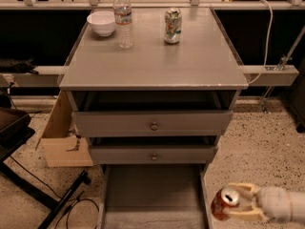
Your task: Pick coke can from bottom drawer and place on counter
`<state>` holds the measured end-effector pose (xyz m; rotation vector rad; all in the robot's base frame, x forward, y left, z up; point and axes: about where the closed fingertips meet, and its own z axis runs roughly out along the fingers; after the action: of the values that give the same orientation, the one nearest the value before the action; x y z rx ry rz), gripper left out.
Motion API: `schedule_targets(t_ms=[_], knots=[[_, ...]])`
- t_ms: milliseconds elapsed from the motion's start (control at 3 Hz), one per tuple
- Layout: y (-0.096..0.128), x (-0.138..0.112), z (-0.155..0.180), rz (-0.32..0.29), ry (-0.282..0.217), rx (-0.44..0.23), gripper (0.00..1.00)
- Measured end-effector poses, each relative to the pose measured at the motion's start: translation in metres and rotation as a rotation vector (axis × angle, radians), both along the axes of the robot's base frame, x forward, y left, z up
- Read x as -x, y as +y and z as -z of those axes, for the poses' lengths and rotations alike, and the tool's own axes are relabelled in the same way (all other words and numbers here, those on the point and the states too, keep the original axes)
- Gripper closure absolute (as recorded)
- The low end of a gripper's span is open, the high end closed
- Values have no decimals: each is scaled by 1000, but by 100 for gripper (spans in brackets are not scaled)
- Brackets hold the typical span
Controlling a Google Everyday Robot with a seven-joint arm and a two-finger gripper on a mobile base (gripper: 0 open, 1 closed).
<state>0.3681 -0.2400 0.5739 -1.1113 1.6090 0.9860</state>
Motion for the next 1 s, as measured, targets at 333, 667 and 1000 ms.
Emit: schedule_targets(t_ms=[333, 667, 1000], knots=[[-30, -35, -92, 97, -38, 86, 100], [-30, -35, -92, 97, -38, 86, 100], [-27, -48, -130, 119, -62, 112, 100]])
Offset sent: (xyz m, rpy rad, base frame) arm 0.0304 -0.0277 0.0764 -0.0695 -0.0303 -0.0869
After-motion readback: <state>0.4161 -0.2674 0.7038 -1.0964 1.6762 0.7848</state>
